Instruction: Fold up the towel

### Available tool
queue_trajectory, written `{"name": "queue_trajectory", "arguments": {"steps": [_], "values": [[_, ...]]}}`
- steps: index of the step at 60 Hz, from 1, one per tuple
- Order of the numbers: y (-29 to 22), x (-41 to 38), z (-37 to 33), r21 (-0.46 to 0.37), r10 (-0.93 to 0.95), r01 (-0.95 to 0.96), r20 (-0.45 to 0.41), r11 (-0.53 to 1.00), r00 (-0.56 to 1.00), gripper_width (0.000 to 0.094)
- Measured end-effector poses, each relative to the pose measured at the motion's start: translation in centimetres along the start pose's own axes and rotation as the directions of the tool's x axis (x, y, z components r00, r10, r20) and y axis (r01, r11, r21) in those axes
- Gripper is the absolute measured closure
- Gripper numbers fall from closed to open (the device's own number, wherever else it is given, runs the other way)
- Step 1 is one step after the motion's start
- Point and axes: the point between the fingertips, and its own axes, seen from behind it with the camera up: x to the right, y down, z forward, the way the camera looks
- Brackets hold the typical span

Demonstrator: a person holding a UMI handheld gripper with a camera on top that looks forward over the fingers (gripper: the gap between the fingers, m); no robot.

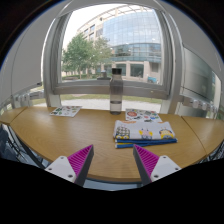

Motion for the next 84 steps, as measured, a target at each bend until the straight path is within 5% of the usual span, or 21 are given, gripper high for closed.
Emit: {"name": "queue_trajectory", "arguments": {"steps": [18, 29, 44, 57, 71, 80, 84], "values": [[-3.2, 2.8, 14.4, -0.099, -0.046, 0.043, -0.026, 0.994, 0.999, 0.0303], [-0.7, 3.1, 18.0, -0.229, -0.084, 0.075, -0.031, 0.971, 0.996, 0.0447], [-0.8, 3.5, 18.5, -0.272, -0.055, 0.026, -0.100, 0.962, 0.993, 0.0908], [-2.0, 2.3, 18.0, -0.244, 0.073, -0.090, -0.080, 0.966, 0.994, 0.0906], [-10.1, 6.6, 14.2, -0.130, 0.202, -0.201, -0.010, 0.971, 0.979, 0.0907], [-10.1, 15.2, 12.8, -0.118, 0.194, -0.203, -0.087, 0.972, 0.977, 0.0906], [-8.2, 20.1, 12.8, -0.139, 0.171, -0.194, -0.162, 0.971, 0.972, 0.0777]]}}
